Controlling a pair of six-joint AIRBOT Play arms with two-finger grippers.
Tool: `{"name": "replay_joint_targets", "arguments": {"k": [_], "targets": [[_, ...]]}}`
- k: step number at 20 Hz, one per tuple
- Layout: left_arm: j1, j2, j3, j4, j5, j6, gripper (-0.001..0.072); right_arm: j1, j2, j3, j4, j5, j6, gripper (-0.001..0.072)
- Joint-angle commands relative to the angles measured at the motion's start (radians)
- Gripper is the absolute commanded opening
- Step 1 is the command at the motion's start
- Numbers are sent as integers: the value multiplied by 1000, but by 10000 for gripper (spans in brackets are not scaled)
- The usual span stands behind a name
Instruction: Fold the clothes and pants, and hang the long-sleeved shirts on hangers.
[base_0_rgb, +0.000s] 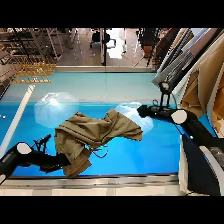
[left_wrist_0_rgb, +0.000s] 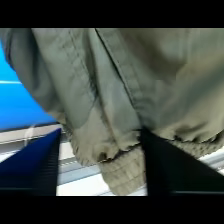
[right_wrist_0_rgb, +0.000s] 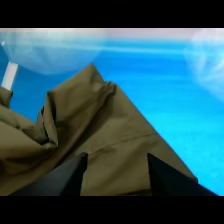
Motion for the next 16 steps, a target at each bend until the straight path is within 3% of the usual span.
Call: {"name": "replay_joint_targets", "arguments": {"k": [1,2,5,10,14,16], "targets": [[-7,-62,-2,-109,18,134,75,-5,-102,1,24,129,3,587],[-5,-59,5,-150,12,191,20,-15,-134,1,35,130,3,588],[57,-35,93,-156,-60,206,18,-119,-212,1,118,167,-10,588],[379,-42,410,-135,-139,222,17,-293,-285,0,279,353,-121,571],[556,-95,568,-134,-182,222,18,-264,-362,1,404,343,-167,568],[563,-116,572,-133,-184,222,18,-217,-413,1,432,331,-167,501]]}}
